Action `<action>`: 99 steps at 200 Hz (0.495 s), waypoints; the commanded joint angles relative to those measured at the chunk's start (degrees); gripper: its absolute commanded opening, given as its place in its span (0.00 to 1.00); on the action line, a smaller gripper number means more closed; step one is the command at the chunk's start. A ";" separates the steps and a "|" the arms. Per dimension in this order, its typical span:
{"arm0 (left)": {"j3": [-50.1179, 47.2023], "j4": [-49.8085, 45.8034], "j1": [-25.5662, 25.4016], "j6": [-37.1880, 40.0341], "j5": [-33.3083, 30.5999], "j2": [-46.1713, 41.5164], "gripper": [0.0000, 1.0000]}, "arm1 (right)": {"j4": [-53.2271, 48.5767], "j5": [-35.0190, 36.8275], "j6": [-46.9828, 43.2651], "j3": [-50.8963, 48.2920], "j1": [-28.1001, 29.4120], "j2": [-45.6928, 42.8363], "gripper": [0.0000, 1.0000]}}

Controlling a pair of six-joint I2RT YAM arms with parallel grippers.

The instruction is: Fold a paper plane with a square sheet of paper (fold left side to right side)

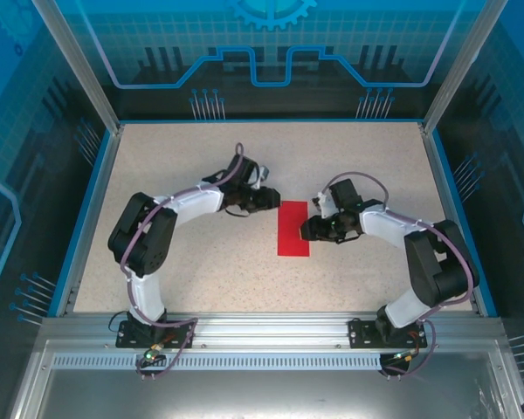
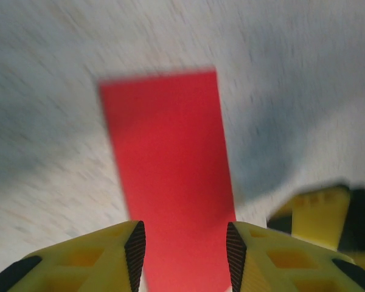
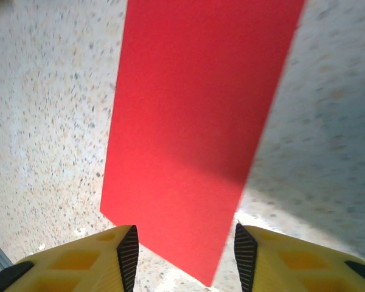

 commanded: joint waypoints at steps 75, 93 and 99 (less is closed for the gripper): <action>-3.29 0.79 -5.63 -4.67 1.14 3.87 0.40 | -0.77 -5.10 -0.06 -2.49 -5.75 -1.27 0.57; -3.21 0.29 -5.68 -4.29 0.93 4.19 0.41 | -0.86 -5.12 -0.23 -2.32 -5.70 -1.18 0.59; -3.23 0.20 -5.68 -4.20 0.93 4.44 0.40 | -0.94 -5.11 -0.31 -2.27 -5.76 -1.18 0.60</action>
